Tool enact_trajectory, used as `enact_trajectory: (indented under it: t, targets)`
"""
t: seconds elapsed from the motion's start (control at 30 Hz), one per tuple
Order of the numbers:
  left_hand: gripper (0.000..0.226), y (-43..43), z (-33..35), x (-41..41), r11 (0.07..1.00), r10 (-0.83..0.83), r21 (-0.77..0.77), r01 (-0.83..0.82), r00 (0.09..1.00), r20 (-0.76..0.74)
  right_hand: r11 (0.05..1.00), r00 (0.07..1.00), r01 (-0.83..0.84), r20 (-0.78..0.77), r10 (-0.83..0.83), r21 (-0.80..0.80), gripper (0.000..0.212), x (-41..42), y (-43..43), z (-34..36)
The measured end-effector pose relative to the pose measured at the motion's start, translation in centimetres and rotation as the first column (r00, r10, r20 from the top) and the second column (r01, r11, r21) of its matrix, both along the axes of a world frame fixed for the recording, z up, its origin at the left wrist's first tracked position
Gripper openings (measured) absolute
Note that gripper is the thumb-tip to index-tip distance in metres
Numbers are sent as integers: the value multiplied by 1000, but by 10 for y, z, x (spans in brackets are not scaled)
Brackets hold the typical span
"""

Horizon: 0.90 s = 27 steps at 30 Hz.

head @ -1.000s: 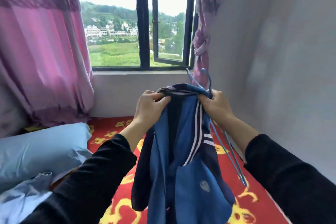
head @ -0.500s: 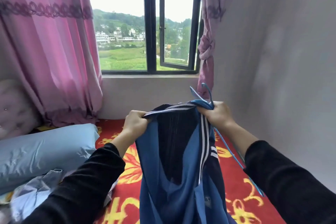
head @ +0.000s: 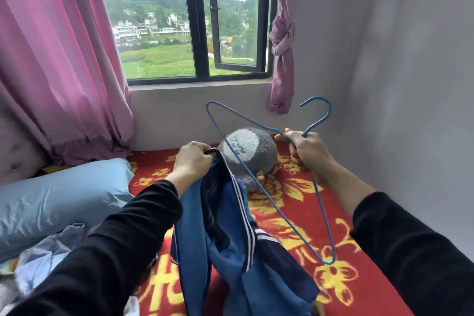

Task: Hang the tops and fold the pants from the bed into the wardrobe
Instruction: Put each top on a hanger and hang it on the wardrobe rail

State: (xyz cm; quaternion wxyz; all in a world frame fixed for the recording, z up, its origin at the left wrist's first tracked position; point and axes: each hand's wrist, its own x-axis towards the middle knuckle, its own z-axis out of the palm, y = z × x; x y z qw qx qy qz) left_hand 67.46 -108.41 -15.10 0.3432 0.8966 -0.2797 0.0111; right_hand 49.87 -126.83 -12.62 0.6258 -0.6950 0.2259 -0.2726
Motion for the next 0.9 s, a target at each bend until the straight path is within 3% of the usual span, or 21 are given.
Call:
enact_trajectory:
  t: [0.13, 0.27, 0.37, 0.47, 0.6, 0.73, 0.83, 0.9]
  targets:
    - [22, 8, -16, 18, 990, 138, -6, -138, 990, -18, 964, 978, -189, -54, 202, 189, 39, -20, -14, -14]
    - [16, 19, -29, 32, 979, 191, -46, -196, 977, -97, 960, 895, -258, -347, 280, 108, 38, -31, -18, -40]
    - [21, 25, -37, 33, 975, 177, -103, -195, 971, -159, 956, 851, -276, -439, 290, 96, 36, -30, -17, -56]
    - [25, 24, -37, 27, 970, 170, -146, -193, 972, -161, 954, 815, -297, -532, 232, -40, 38, -20, -8, -72]
    - [22, 14, -29, 8, 954, 71, -270, -127, 976, -207, 951, 870, -231, -481, 108, -204, 44, 11, 22, -88]
    - [49, 15, -14, -2, 951, 61, -281, -130, 969, -241, 887, 840, -214, -541, -47, -409, 42, 38, 52, -106]
    - [61, 26, -1, -10, 942, -58, -325, -79, 919, -390, 920, 864, -169, -502, -33, -353, 42, 47, 63, -111]
    - [49, 33, 6, -19, 932, -247, -359, 48, 809, -534, 971, 922, -85, -387, -8, -222, 45, 53, 69, -104]
